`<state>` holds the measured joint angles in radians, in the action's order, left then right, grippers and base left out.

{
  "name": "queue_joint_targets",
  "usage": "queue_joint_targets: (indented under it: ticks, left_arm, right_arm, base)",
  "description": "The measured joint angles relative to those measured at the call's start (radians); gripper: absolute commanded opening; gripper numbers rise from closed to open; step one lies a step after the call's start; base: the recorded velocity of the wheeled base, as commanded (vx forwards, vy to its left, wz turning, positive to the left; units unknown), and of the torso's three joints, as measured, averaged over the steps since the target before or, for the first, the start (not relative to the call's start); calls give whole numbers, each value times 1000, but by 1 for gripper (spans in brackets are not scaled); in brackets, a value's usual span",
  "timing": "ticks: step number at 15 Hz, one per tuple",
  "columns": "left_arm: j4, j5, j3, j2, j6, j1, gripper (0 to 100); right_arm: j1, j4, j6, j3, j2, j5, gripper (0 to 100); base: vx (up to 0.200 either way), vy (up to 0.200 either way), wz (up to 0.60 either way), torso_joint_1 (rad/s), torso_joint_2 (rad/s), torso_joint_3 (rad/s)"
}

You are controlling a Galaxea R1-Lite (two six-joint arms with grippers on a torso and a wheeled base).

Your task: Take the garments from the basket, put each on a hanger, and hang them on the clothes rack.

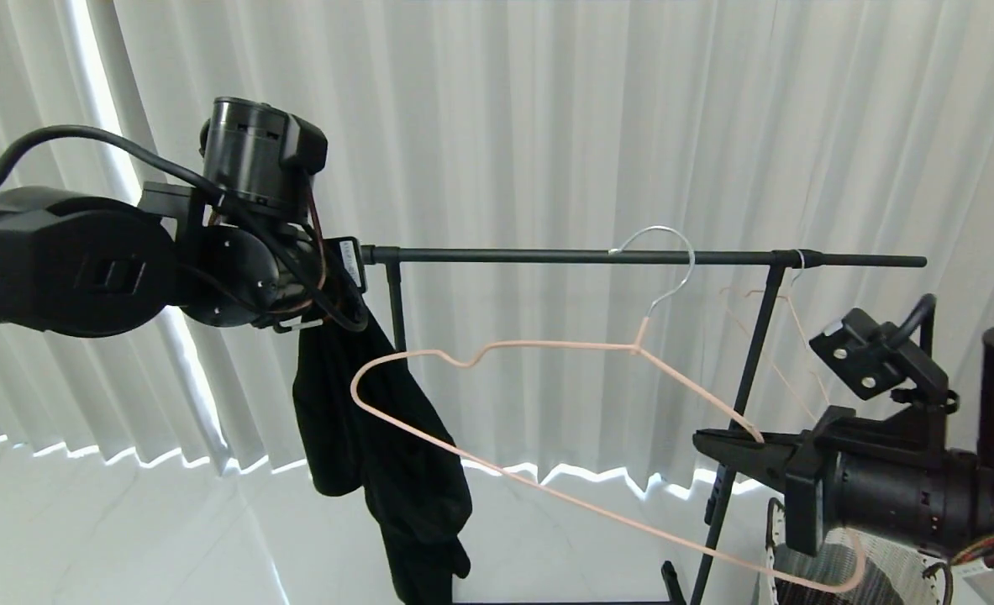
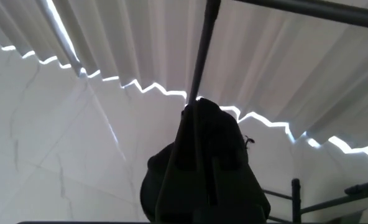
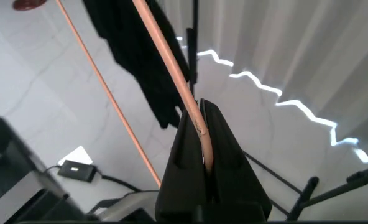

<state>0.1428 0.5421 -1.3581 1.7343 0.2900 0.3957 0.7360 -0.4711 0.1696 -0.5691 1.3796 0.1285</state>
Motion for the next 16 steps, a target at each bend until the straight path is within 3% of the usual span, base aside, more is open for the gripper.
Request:
queue_joint_targets:
  ticks: [4, 16]
  left_arm:
    - [-1, -1, -9, 20, 5, 44, 0]
    - [-5, 5, -23, 46, 9, 80, 0]
  right_arm:
    - [-63, -70, 2, -100, 132, -31, 0]
    - [-20, -69, 4, -199, 231, -59, 0]
  base:
    - [0, 0, 0, 0, 0, 0]
    - [0, 0, 0, 0, 0, 0]
